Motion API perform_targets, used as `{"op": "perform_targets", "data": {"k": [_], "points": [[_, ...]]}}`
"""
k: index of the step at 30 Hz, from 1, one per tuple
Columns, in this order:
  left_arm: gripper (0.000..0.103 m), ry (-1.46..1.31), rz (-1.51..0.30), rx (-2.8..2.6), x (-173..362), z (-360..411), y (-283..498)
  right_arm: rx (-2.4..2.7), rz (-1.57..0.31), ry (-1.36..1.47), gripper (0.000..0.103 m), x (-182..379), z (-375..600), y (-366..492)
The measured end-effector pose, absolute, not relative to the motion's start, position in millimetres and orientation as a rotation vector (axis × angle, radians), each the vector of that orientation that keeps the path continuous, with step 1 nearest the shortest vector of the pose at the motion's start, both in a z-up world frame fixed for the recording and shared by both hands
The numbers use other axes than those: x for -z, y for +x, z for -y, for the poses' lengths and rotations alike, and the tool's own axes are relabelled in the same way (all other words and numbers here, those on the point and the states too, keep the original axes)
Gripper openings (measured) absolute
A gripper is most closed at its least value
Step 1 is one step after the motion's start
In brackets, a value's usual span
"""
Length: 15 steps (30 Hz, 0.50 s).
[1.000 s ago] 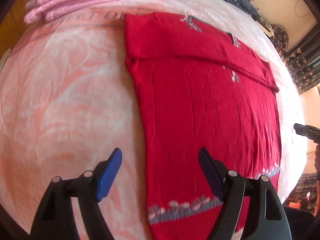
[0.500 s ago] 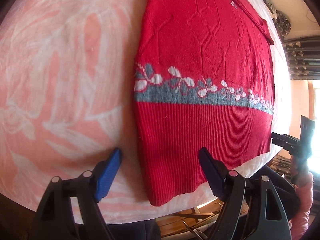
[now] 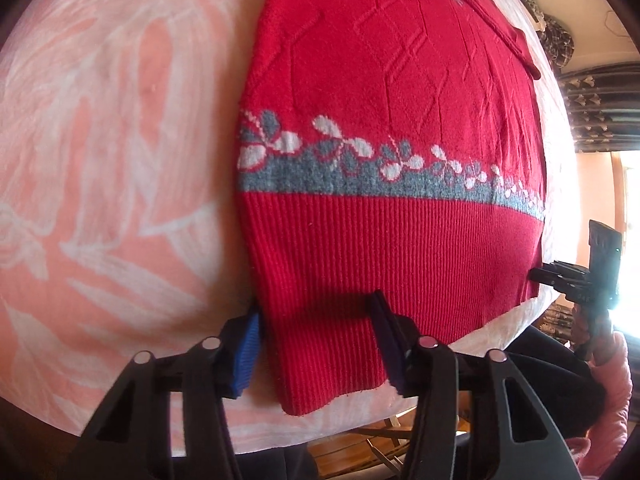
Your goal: Fold small clothes
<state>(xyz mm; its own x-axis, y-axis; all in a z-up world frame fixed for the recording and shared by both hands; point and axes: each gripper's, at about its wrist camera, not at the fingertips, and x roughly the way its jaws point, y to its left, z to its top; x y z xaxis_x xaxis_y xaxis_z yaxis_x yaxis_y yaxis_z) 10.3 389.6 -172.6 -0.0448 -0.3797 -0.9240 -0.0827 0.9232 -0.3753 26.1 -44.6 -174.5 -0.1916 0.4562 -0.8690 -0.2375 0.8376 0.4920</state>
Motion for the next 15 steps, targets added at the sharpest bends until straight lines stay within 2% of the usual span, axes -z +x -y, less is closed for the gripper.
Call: {"op": "perform_targets", "data": {"k": [2, 3, 10, 15], "points": [[0.015, -0.396, -1.603, 0.263, 173, -394, 11, -0.647, -1.646, 0.198, 0.006, 172, 44, 27], [0.008, -0.428, -1.604, 0.283, 172, -396, 11, -0.659, -1.635, 0.186, 0.006, 169, 43, 27], [0.007, -0.495, -1.508, 0.330, 145, -401, 22, -0.737, -1.491, 0.214, 0.006, 122, 41, 37], [0.007, -0.570, -1.389, 0.327, 121, -409, 38, -0.691, -1.446, 0.301, 0.006, 113, 51, 56]]}}
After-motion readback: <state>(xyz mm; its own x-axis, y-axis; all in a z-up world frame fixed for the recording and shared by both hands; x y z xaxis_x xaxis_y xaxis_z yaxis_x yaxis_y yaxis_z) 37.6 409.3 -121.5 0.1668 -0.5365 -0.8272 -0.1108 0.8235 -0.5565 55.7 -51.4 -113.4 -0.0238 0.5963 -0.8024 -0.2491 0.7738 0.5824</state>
